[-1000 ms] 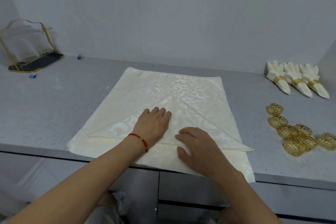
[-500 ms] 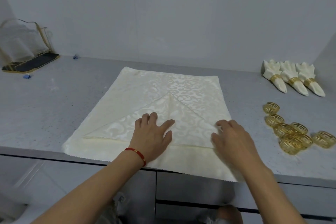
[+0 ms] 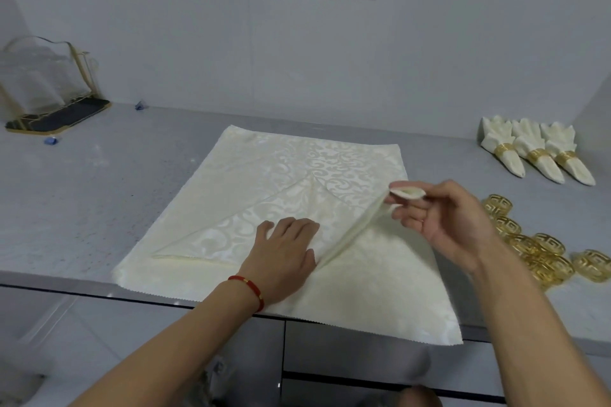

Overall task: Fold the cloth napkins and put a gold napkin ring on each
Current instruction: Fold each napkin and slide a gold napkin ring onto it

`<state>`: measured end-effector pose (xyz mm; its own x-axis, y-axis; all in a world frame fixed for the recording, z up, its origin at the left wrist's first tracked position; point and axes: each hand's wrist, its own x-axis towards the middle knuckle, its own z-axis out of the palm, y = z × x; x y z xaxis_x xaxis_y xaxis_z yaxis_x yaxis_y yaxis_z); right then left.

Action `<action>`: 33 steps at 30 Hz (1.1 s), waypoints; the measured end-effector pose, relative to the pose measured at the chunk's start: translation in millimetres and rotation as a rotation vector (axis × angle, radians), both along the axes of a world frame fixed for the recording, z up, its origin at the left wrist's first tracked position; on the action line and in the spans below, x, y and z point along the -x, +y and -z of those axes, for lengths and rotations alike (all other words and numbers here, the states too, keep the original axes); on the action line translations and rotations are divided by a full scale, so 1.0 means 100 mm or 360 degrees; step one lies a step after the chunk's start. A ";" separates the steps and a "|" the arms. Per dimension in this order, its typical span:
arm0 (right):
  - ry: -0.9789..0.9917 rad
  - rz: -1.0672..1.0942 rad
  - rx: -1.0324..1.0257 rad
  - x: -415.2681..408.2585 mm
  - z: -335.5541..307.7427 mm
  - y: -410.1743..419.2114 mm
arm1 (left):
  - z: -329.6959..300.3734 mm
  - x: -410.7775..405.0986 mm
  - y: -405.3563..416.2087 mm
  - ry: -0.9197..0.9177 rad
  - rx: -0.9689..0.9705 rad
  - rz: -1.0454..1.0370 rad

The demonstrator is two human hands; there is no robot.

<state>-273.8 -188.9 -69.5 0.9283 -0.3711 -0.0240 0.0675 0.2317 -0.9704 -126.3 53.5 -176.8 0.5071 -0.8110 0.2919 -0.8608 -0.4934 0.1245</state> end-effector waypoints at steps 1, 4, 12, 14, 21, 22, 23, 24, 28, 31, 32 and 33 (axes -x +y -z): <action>-0.0004 0.0000 0.0098 -0.14 -0.03 0.00 | -0.02 -0.01 0.01 0.0077 0.0014 0.0024; 0.0098 0.0094 0.0629 -0.58 -0.06 0.07 | -0.10 -0.02 0.05 0.0343 0.0017 0.0055; 0.0530 0.0352 0.1537 -1.59 0.39 0.26 | -0.14 -0.05 0.06 0.0517 0.0012 0.0032; 0.0648 0.0390 0.1575 -1.67 0.57 0.27 | -0.13 -0.06 0.07 0.0509 0.0047 0.0056; 0.0714 0.0438 0.1835 -1.75 0.79 0.31 | -0.09 -0.02 0.08 0.0270 0.0002 0.0108; 0.0711 0.0449 0.1876 -1.75 0.81 0.31 | -0.10 -0.02 0.09 0.0260 0.0003 0.0116; 0.0702 0.0462 0.1921 -1.75 0.83 0.32 | -0.10 -0.02 0.09 0.0260 -0.0002 0.0120; 0.0684 0.0476 0.1983 -1.75 0.84 0.33 | -0.10 -0.02 0.09 0.0268 0.0003 0.0125; 0.0574 0.0538 0.2276 -1.75 0.86 0.39 | -0.09 -0.02 0.09 0.0335 0.0082 0.0124; 0.0458 0.0566 0.2481 -1.74 0.86 0.44 | -0.07 -0.02 0.09 0.0299 0.0086 0.0100; 0.0439 0.0551 0.2535 -1.75 0.86 0.45 | -0.07 -0.01 0.09 0.0272 0.0077 0.0100; 0.0423 0.0519 0.2552 -1.75 0.85 0.45 | -0.06 -0.01 0.09 0.0253 0.0067 0.0101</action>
<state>-99.0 -144.2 -154.9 0.8442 -0.3387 0.4154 -0.2864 -0.9402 -0.1844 -125.2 62.6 -170.7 0.4977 -0.8315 0.2467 -0.8579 -0.4301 0.2811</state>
